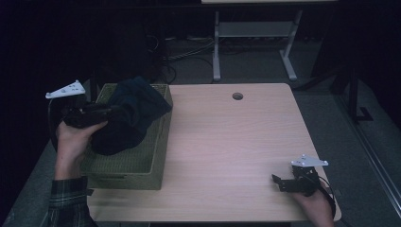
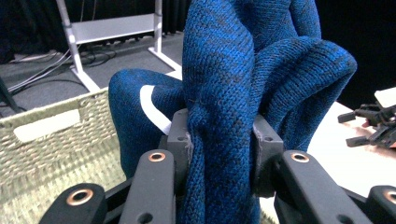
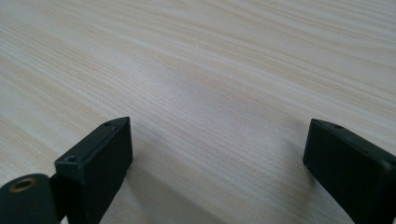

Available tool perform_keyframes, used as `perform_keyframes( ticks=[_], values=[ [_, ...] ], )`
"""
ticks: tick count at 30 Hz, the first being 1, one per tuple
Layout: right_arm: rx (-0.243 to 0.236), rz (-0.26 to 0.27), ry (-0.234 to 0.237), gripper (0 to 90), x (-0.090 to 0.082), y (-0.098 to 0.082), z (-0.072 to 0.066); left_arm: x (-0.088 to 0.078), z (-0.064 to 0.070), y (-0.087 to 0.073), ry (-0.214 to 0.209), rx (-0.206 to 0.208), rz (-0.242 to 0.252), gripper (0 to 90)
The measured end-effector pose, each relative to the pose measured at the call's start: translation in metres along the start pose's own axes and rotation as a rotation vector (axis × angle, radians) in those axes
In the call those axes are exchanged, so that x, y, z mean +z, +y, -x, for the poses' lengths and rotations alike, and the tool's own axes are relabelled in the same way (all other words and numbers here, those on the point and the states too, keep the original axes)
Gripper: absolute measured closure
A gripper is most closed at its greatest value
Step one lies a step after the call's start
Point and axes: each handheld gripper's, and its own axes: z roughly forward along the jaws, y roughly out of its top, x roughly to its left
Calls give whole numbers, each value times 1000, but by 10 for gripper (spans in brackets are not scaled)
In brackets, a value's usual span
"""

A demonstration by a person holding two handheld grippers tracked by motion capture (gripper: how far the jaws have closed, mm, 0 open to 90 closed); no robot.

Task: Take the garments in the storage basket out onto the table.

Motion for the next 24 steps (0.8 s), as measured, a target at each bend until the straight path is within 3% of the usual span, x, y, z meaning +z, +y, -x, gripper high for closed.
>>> perform_keyframes(
  ticks=[9, 24],
  values=[
    [1, 0, -1, 77, 0, 0, 0, 3, 10, 18, -21, 23, 26, 672],
    [1, 0, -1, 77, 0, 0, 0, 24, 35, 46, -75, 76, 47, 671]
  ],
)
